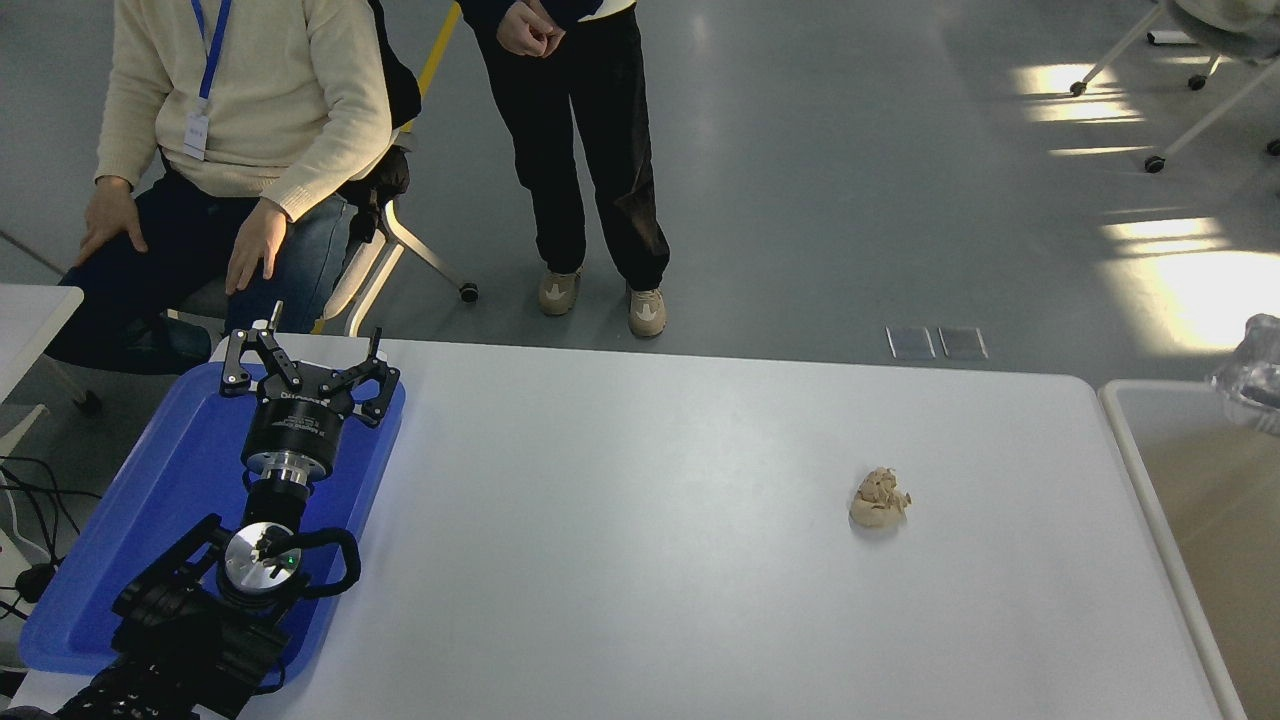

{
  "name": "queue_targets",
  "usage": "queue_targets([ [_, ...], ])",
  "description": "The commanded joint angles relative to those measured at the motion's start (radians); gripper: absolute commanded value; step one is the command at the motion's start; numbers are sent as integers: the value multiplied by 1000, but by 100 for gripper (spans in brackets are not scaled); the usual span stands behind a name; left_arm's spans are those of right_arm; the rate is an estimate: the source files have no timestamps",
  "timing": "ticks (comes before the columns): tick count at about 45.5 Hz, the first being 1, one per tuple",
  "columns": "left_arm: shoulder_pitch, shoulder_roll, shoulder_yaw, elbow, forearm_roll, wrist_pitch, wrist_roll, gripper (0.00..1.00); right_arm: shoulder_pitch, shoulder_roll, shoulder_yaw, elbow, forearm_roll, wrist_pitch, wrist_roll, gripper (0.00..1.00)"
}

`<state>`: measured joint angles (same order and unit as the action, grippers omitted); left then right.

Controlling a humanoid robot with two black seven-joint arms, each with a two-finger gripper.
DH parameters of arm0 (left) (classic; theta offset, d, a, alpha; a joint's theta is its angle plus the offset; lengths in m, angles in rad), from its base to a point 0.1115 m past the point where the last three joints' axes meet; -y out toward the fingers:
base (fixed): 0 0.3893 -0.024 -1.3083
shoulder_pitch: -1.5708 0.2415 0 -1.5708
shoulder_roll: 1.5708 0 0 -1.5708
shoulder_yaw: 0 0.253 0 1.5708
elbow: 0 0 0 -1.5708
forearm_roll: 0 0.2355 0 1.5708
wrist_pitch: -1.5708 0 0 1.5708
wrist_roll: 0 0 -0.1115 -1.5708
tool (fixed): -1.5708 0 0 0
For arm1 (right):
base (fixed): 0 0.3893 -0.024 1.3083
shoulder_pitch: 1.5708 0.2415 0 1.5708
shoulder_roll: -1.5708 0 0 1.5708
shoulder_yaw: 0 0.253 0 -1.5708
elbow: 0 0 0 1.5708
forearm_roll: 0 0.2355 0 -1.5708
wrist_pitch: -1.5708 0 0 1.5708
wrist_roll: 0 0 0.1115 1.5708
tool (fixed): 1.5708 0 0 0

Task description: Pick up foil plate and place in dustbin

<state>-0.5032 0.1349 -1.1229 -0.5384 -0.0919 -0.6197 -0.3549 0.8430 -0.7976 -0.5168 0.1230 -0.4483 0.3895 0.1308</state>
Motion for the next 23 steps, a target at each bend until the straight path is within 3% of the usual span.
queue_targets([
  [1,0,0,0,0,0,0,-1,100,-174,90,30,-71,151,-176,-19,0],
  [23,0,0,0,0,0,0,-1,100,-295,106,73,-71,195,-261,-36,0],
])
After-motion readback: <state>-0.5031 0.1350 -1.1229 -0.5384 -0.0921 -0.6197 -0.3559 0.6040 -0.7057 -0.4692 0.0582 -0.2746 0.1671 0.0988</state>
